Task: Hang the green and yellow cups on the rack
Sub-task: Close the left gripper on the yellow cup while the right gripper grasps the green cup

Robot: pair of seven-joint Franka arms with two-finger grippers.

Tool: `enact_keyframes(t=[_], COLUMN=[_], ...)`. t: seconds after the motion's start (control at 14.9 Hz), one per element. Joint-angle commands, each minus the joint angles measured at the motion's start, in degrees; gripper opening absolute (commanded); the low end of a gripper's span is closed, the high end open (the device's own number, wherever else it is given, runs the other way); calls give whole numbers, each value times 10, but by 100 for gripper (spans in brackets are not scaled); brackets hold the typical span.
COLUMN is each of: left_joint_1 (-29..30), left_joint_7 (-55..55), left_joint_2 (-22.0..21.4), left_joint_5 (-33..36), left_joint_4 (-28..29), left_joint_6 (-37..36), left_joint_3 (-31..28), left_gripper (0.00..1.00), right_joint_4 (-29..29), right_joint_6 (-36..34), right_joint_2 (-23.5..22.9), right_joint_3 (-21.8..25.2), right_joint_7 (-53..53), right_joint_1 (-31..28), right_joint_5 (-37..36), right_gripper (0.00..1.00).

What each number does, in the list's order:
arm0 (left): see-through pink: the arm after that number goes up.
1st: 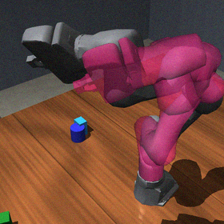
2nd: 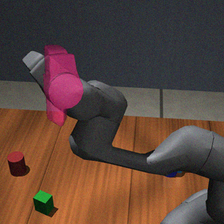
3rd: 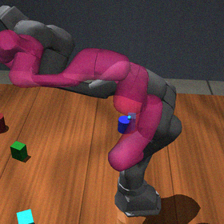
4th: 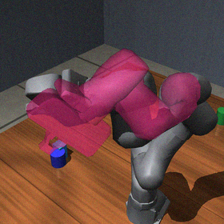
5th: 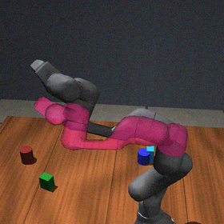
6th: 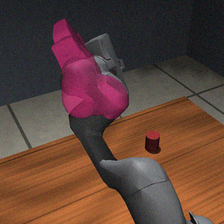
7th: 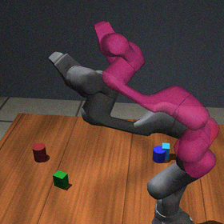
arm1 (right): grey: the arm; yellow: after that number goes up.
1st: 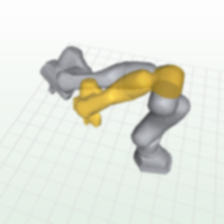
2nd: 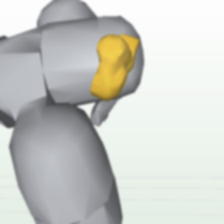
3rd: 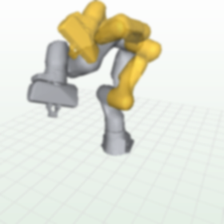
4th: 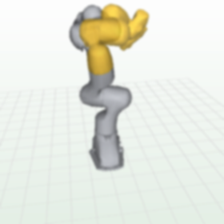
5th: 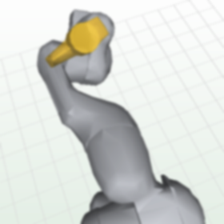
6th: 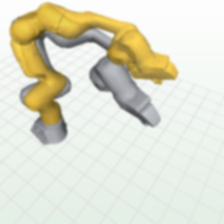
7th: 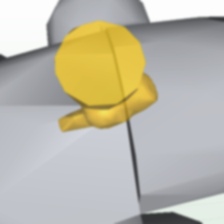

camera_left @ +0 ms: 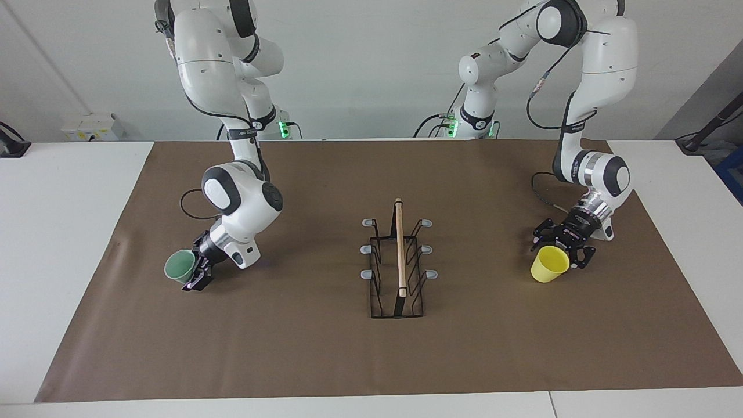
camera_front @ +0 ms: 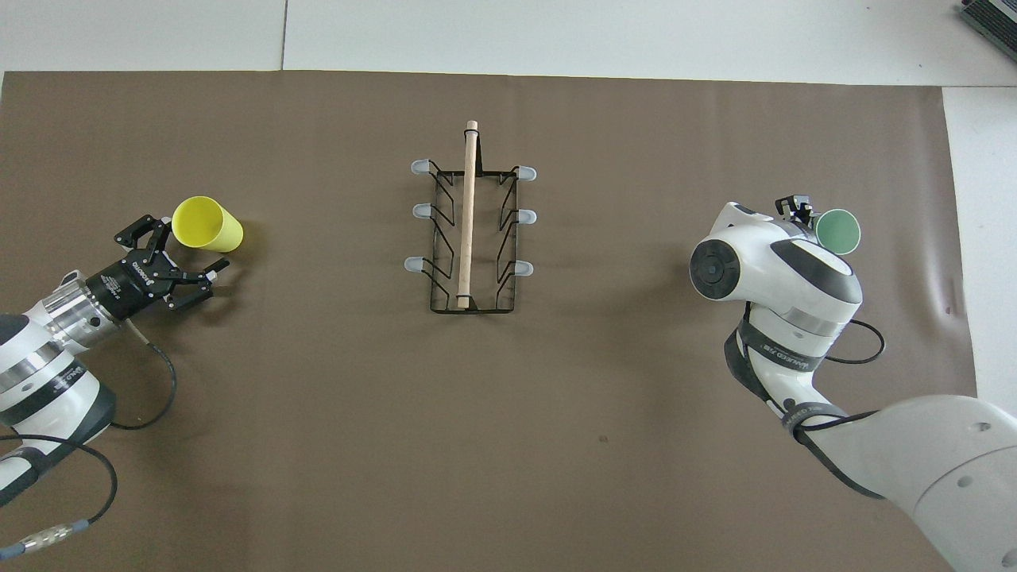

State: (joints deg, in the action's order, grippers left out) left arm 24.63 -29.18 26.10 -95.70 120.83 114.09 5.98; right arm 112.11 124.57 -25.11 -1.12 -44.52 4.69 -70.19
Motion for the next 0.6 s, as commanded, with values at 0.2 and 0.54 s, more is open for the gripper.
enact_keyframes(t=[0.2,0.54], left_joint_1=[-19,-28], left_joint_7=[8,10], left_joint_2=[10,11], left_joint_5=[-43,-60], left_joint_4=[-7,-11], left_joint_6=[28,32], left_joint_3=[-5,-5], left_gripper=[96,96], right_joint_4=[20,15], right_joint_6=[24,48], right_joint_2=[35,58], right_joint_3=[-10,-20], right_joint_7=[-3,-15], right_joint_1=[-32,-37], right_joint_5=[0,98], right_gripper=[0,0])
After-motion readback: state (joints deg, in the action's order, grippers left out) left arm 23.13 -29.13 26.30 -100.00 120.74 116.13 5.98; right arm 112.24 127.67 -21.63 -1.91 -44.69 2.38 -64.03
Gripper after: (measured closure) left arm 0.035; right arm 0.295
